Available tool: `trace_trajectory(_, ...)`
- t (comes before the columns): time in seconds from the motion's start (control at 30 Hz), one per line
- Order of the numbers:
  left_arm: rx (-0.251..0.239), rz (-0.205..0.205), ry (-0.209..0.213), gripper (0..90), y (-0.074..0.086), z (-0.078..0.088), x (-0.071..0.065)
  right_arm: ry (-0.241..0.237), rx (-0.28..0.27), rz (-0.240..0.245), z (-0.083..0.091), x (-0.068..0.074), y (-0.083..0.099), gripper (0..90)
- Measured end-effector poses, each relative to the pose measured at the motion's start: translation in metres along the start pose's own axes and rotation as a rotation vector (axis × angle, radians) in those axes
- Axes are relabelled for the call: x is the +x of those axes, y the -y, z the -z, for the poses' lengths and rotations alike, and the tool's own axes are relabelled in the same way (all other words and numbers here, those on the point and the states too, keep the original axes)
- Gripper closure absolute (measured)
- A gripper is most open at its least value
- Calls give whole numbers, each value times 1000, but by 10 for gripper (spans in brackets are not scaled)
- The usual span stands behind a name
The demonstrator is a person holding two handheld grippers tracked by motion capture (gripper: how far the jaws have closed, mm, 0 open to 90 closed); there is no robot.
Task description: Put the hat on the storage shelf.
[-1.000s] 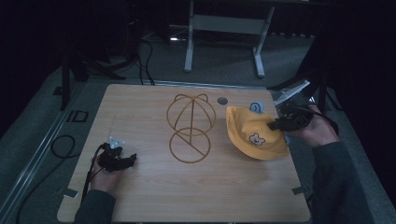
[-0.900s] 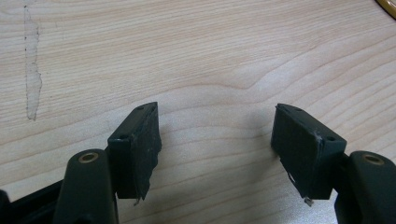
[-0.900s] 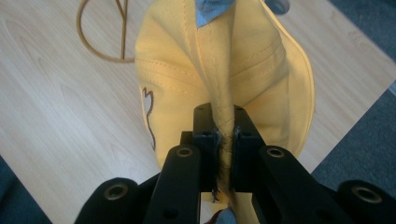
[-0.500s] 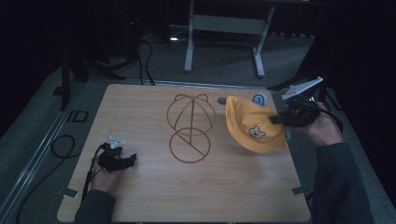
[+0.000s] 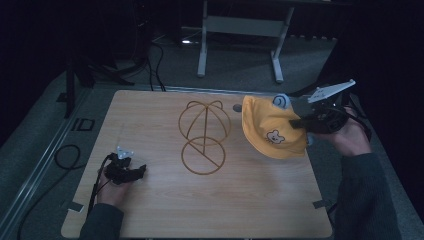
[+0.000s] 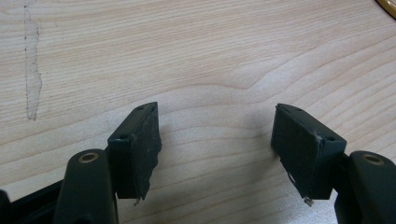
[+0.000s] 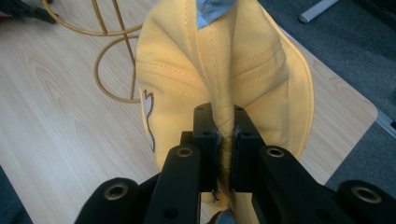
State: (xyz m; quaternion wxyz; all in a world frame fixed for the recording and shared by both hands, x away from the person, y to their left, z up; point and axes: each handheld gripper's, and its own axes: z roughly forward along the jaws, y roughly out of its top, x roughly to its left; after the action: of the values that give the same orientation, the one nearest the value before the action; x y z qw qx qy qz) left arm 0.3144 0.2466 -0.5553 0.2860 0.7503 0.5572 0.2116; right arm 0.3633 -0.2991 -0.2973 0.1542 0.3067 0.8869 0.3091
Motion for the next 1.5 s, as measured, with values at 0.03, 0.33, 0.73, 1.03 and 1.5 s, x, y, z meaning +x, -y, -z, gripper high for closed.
trace_trajectory(0.03,0,0,0,331,0,0,0,-3,-4,-1,0,0,0,840)
trace_trajectory(0.33,0,0,0,331,0,0,0,-23,-50,24,5,9,-7,840)
trace_trajectory(0.73,-1,1,0,331,0,0,0,-37,-69,46,8,16,-17,840)
trace_trajectory(1.03,-2,0,1,331,0,0,0,-46,-78,61,7,19,-23,840)
trace_trajectory(1.5,-3,0,2,331,0,0,0,-68,-117,90,3,27,-35,840)
